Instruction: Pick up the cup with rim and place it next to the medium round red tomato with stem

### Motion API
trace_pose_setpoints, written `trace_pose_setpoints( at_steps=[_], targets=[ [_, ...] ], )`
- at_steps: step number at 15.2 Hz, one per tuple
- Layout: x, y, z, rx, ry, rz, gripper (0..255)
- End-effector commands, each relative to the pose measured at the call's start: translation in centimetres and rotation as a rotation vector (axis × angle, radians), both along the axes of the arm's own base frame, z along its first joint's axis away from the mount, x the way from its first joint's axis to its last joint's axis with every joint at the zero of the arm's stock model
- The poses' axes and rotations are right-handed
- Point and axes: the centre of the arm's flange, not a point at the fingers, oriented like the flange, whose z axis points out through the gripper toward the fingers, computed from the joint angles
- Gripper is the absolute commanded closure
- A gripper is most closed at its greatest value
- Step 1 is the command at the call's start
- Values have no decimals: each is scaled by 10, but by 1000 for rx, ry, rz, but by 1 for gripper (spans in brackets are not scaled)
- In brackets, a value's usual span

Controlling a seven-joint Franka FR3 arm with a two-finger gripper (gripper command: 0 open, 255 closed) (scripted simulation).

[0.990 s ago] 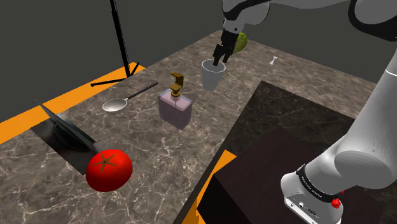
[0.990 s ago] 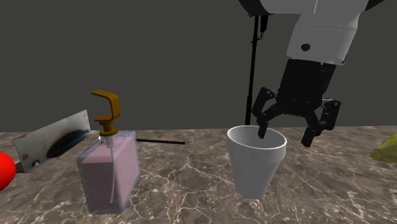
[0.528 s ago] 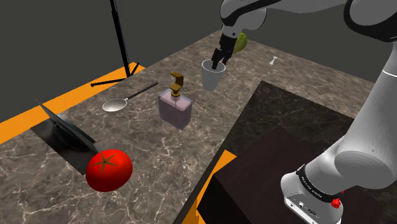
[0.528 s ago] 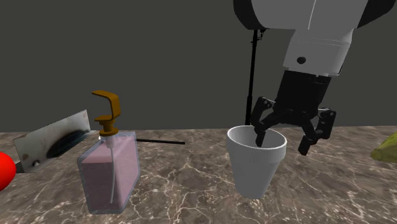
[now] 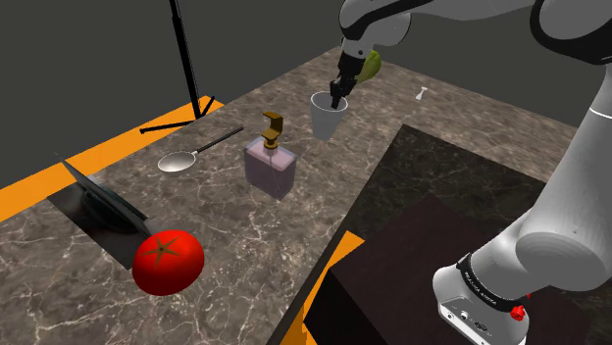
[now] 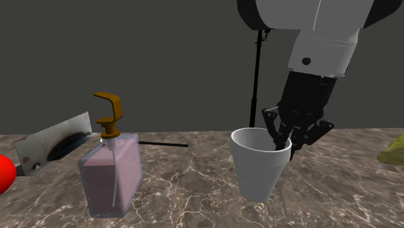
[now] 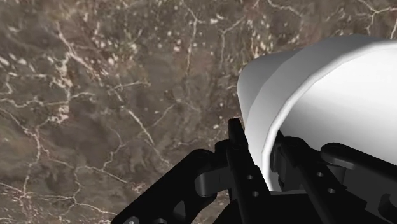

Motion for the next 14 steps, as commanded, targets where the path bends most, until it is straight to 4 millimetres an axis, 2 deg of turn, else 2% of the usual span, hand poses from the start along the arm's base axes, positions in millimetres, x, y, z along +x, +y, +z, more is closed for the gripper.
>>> trace_pose_setpoints(
  at_steps=[1, 5, 14],
  targets=[
    [0, 0, 0, 0, 1, 0, 255],
    [0, 0, -1, 0, 1, 0, 255],
    [0, 0, 47, 0, 1, 0, 255]
  ],
)
